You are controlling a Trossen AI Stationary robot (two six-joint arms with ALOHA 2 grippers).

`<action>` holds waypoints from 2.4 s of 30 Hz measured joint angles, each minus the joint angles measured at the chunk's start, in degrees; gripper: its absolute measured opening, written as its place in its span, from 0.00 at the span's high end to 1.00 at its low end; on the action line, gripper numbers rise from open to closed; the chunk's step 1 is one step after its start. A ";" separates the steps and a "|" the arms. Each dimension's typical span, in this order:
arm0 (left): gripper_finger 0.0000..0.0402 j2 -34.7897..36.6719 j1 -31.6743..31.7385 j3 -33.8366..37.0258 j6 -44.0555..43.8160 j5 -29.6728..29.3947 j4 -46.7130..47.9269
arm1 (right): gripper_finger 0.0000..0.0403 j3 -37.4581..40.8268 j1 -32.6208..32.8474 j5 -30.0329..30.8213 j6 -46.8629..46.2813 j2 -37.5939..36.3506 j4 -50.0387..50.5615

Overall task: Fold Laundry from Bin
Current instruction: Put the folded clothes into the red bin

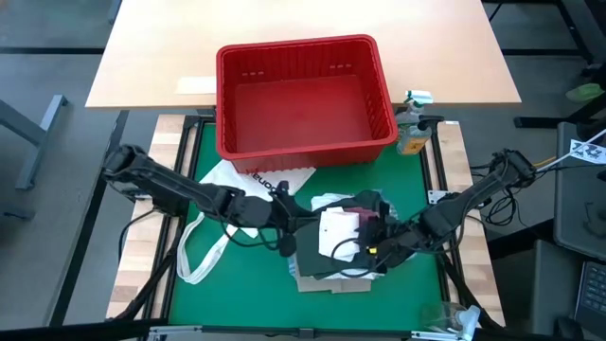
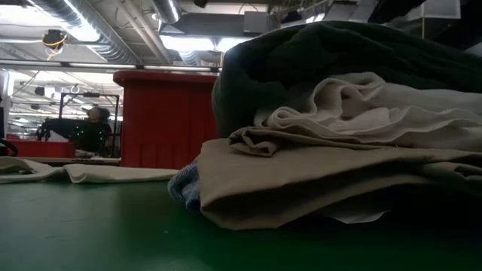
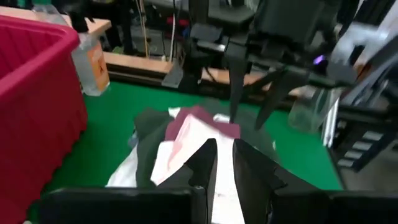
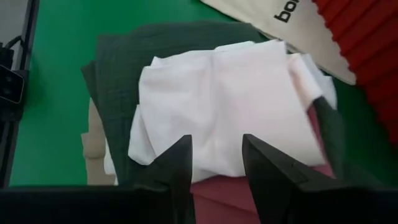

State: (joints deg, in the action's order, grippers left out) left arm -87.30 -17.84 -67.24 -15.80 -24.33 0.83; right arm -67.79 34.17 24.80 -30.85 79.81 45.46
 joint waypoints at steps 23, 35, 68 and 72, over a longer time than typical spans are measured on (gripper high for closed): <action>0.53 10.36 0.17 0.00 -5.27 7.41 5.70 | 0.65 -2.87 0.00 -4.05 -3.65 -3.38 15.74; 0.53 18.53 -1.08 0.13 -33.94 7.34 40.45 | 0.65 -2.89 0.00 -3.46 -17.95 -11.84 30.43; 0.53 -11.99 -3.68 28.09 -71.09 9.75 -14.12 | 0.65 -2.89 -0.02 -3.40 -18.80 -12.14 33.57; 0.53 -12.62 -3.22 28.09 -71.11 9.91 -16.12 | 0.65 -2.89 -0.02 -3.39 -18.78 -12.11 33.57</action>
State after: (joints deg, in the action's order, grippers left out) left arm -99.92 -21.06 -39.16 -86.91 -14.42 -15.29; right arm -70.67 34.15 21.41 -49.63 67.70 79.02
